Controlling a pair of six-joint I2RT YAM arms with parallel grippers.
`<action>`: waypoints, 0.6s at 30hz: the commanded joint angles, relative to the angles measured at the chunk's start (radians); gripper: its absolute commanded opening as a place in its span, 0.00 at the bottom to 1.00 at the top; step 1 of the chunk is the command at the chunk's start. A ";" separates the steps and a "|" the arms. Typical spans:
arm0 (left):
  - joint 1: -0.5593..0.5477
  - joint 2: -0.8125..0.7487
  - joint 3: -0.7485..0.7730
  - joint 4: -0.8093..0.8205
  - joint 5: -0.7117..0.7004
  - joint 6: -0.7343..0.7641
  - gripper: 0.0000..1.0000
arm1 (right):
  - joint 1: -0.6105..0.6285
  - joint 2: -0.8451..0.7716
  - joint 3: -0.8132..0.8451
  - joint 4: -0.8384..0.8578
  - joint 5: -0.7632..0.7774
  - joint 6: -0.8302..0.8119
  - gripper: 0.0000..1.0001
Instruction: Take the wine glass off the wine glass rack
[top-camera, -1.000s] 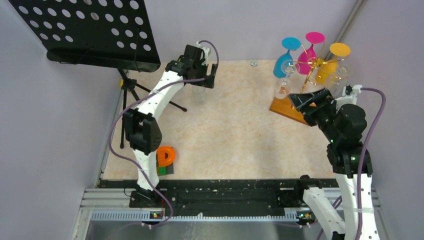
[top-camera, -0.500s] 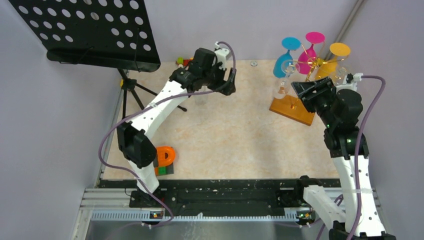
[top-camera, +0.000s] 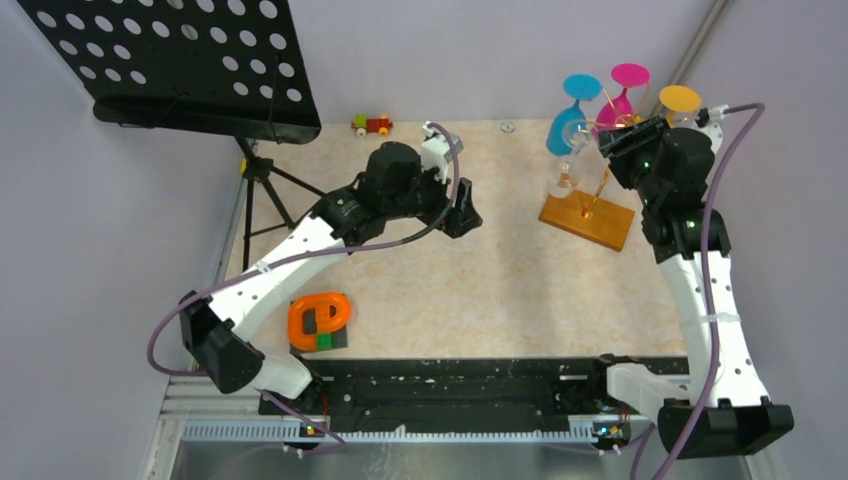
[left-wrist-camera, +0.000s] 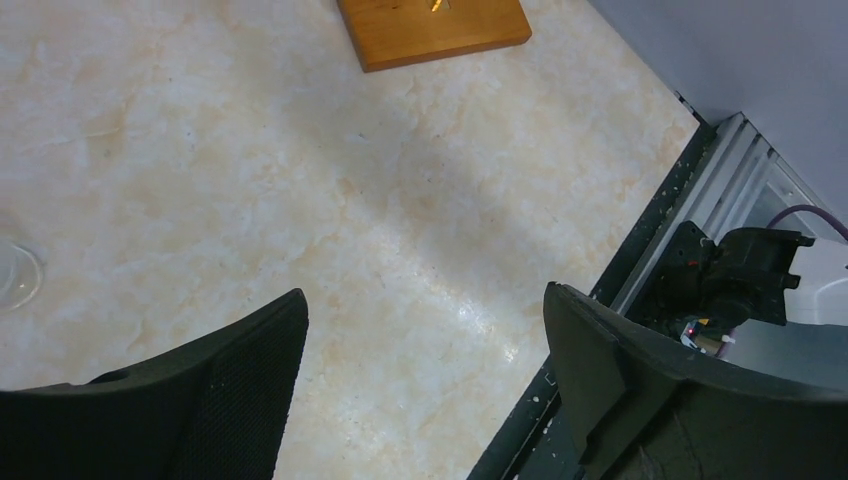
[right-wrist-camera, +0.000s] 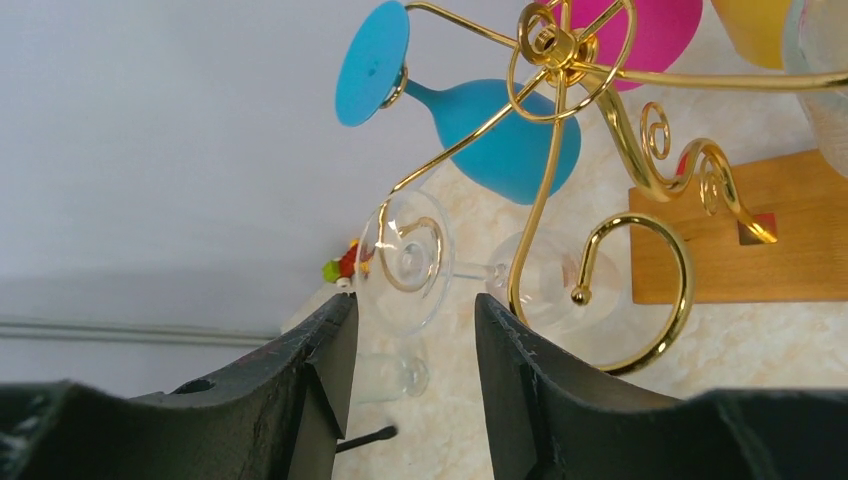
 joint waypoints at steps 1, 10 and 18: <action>0.005 -0.093 -0.070 0.099 -0.033 -0.031 0.91 | 0.007 0.044 0.084 0.012 0.020 -0.070 0.48; 0.005 -0.118 -0.087 0.103 -0.030 -0.032 0.92 | 0.006 0.153 0.151 -0.026 0.000 -0.128 0.44; 0.005 -0.114 -0.094 0.091 -0.073 -0.022 0.92 | 0.009 0.189 0.168 -0.033 0.022 -0.148 0.44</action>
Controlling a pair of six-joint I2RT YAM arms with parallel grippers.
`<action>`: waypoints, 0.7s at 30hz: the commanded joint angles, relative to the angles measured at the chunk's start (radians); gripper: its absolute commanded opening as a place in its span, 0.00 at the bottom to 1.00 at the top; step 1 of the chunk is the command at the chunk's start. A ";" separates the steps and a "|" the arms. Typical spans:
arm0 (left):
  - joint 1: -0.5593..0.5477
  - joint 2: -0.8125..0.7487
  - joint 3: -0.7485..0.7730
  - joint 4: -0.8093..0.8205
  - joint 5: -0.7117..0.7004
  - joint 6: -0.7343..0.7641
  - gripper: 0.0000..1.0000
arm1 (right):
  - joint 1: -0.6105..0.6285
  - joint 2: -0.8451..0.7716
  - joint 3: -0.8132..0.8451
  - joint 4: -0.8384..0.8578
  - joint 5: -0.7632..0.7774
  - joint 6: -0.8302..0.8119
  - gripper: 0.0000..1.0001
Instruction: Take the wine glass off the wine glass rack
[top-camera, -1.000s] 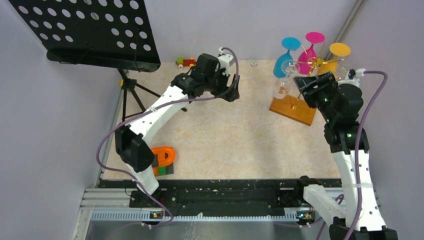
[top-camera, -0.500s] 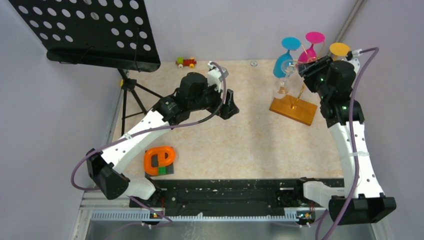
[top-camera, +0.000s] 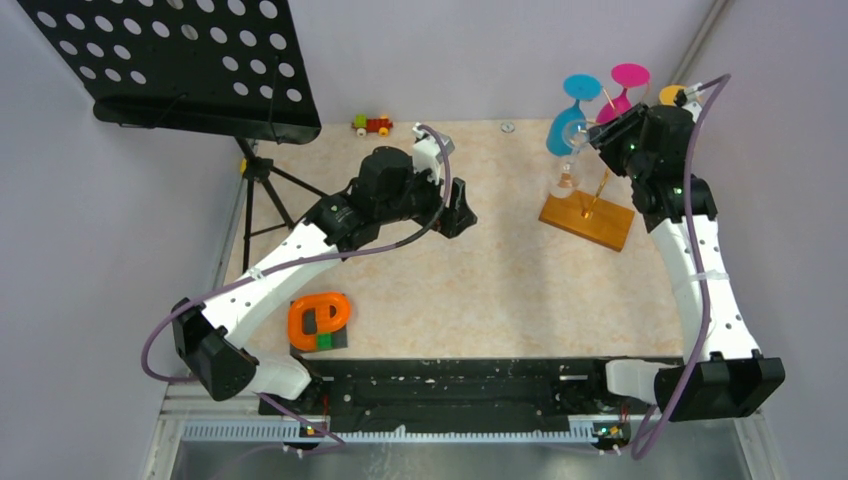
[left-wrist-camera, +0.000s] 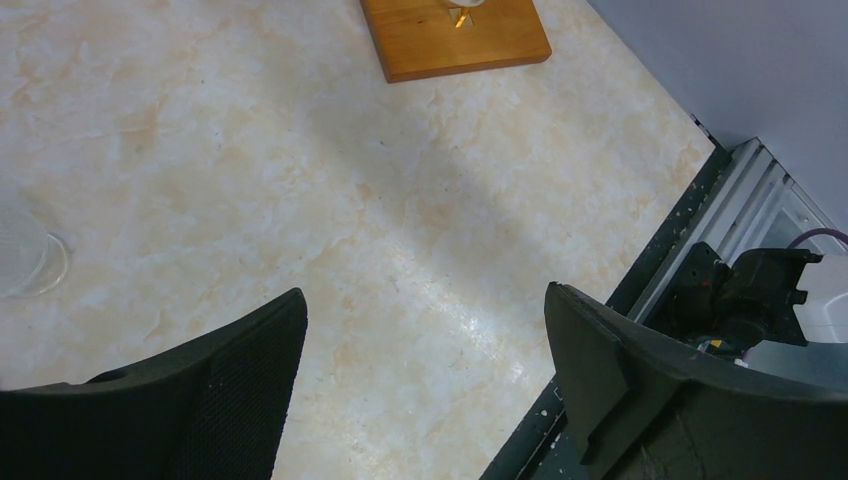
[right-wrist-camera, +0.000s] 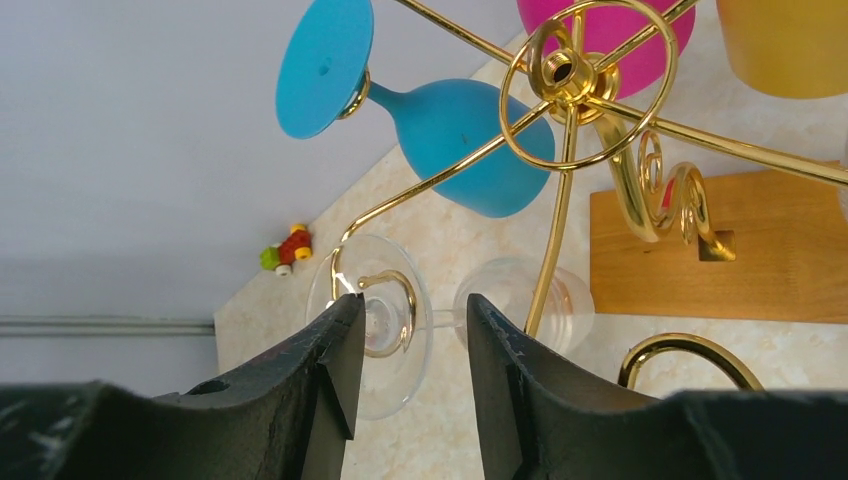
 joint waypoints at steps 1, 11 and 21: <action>0.001 -0.031 -0.010 0.037 -0.024 0.000 0.92 | 0.009 0.008 0.056 0.011 0.026 -0.038 0.44; 0.001 -0.031 -0.004 0.030 -0.021 -0.004 0.92 | 0.009 0.031 0.023 0.083 -0.012 0.006 0.45; 0.001 -0.048 -0.002 0.023 -0.013 -0.017 0.93 | 0.009 0.004 -0.074 0.193 -0.032 0.101 0.44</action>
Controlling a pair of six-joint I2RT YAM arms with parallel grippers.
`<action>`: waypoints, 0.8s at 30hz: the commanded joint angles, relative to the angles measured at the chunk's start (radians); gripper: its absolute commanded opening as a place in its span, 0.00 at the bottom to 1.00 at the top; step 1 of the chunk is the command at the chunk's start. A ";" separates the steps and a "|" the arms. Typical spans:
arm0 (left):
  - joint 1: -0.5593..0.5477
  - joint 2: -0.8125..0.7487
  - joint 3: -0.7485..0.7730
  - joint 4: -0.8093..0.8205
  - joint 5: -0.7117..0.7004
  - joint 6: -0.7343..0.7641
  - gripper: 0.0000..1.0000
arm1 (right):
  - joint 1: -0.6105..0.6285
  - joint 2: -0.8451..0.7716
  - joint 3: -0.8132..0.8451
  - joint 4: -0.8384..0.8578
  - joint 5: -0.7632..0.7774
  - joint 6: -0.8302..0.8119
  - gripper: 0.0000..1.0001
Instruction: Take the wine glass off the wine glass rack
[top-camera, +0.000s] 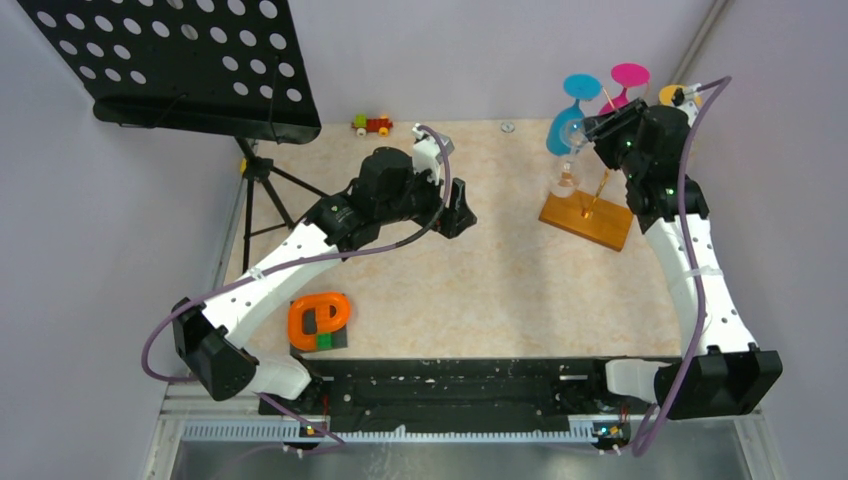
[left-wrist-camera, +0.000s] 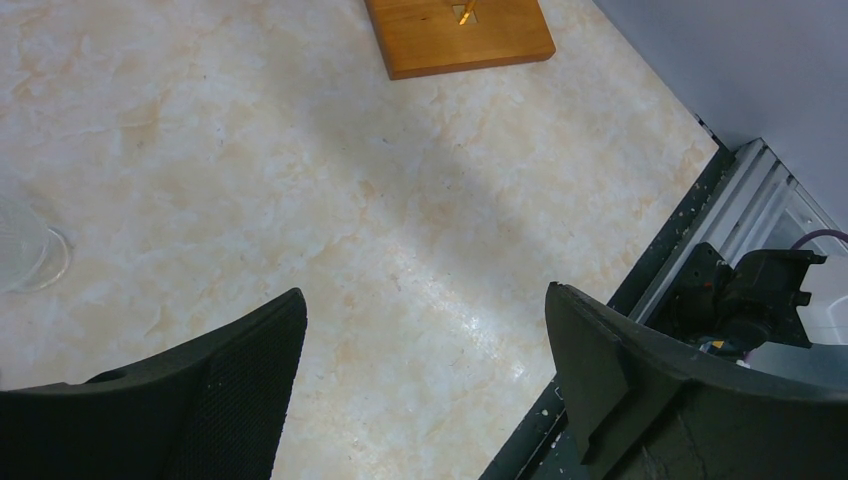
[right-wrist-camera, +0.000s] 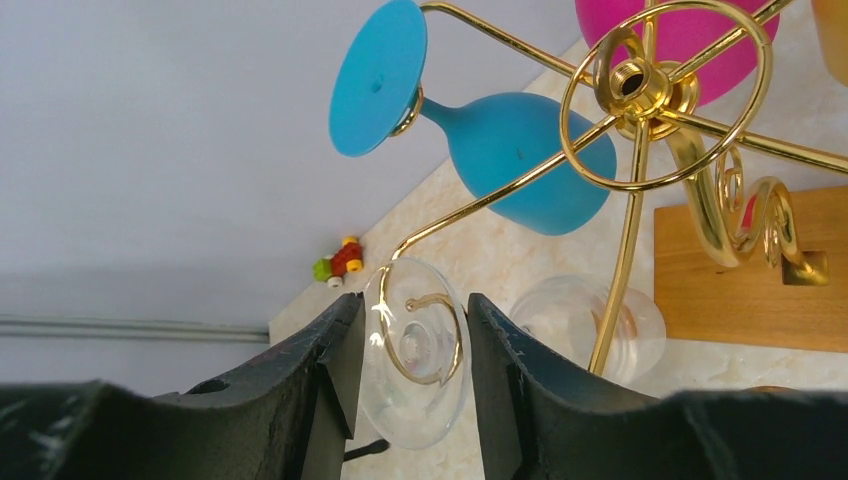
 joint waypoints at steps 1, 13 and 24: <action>0.001 -0.048 0.004 0.024 -0.004 -0.014 0.92 | 0.003 -0.011 -0.027 0.055 0.000 0.040 0.43; 0.000 -0.045 0.016 0.019 -0.002 -0.016 0.93 | -0.001 -0.018 -0.047 0.062 0.021 0.043 0.15; 0.001 -0.047 0.029 0.014 -0.002 -0.016 0.93 | -0.025 -0.129 -0.135 0.189 0.035 0.093 0.00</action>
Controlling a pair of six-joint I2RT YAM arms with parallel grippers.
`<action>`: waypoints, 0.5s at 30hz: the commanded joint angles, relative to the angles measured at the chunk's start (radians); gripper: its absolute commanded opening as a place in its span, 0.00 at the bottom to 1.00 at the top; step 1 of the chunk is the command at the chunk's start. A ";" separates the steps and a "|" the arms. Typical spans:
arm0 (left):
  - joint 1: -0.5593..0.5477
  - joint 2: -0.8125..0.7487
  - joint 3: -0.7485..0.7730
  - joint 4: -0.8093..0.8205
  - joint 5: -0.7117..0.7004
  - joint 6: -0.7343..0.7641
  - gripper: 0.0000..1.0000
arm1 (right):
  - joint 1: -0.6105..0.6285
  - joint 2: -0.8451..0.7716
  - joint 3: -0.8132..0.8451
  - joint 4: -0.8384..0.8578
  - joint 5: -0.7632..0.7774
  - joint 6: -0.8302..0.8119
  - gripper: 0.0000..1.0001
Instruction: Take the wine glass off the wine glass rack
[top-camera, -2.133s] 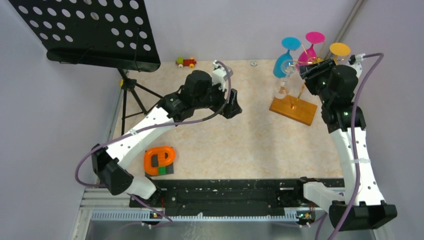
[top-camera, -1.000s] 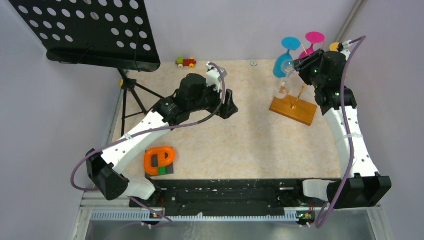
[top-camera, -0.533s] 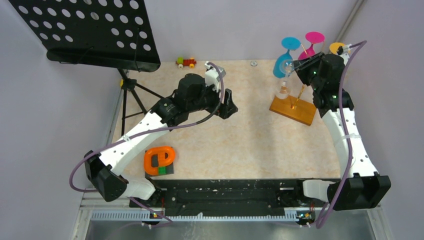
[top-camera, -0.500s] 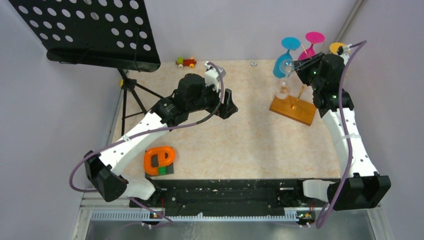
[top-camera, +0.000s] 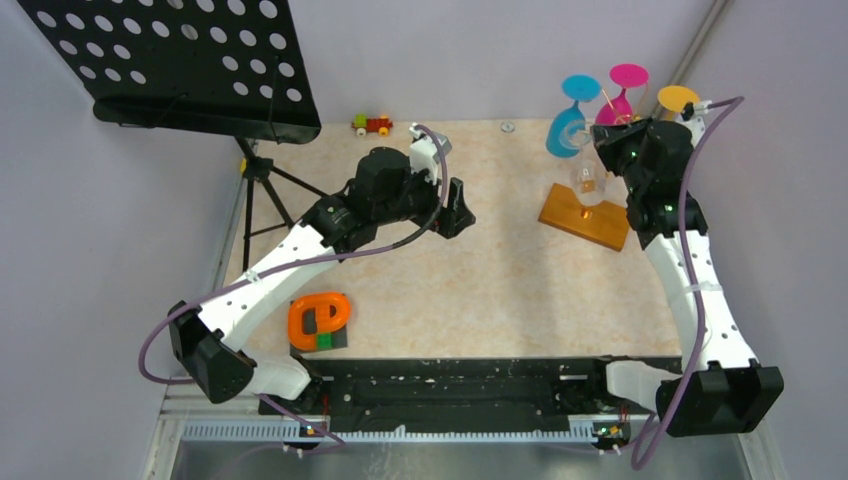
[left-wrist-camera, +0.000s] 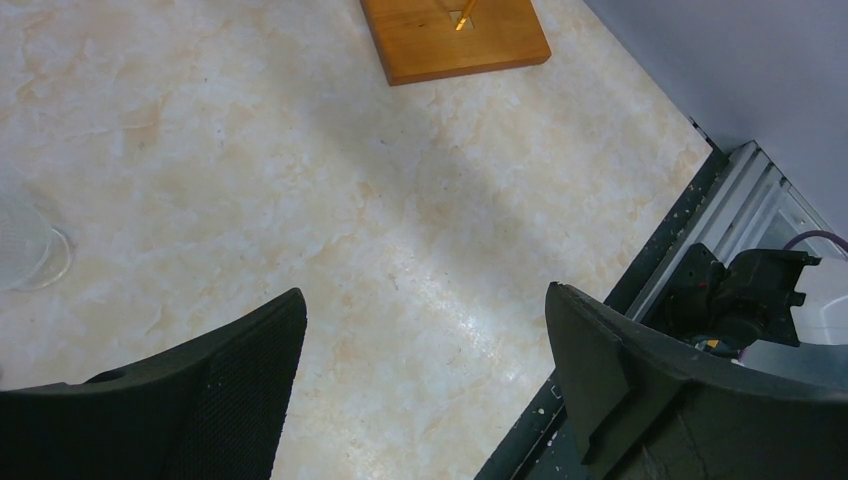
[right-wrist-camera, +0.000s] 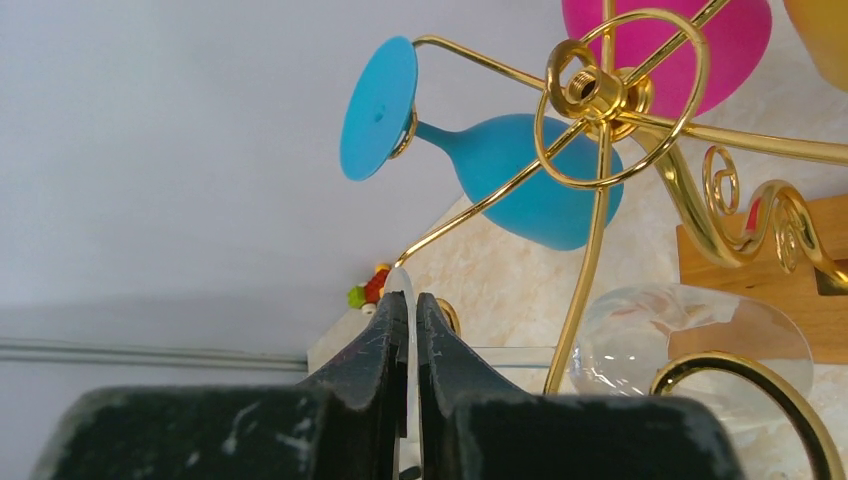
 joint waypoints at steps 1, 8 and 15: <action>0.001 -0.029 0.030 0.021 -0.001 -0.012 0.93 | -0.020 -0.069 -0.030 0.080 0.009 0.021 0.00; 0.000 -0.026 0.036 0.021 0.005 -0.019 0.92 | -0.089 -0.070 -0.097 0.215 -0.155 0.112 0.00; 0.001 -0.030 0.037 0.018 0.000 -0.020 0.93 | -0.111 -0.041 -0.142 0.360 -0.287 0.181 0.00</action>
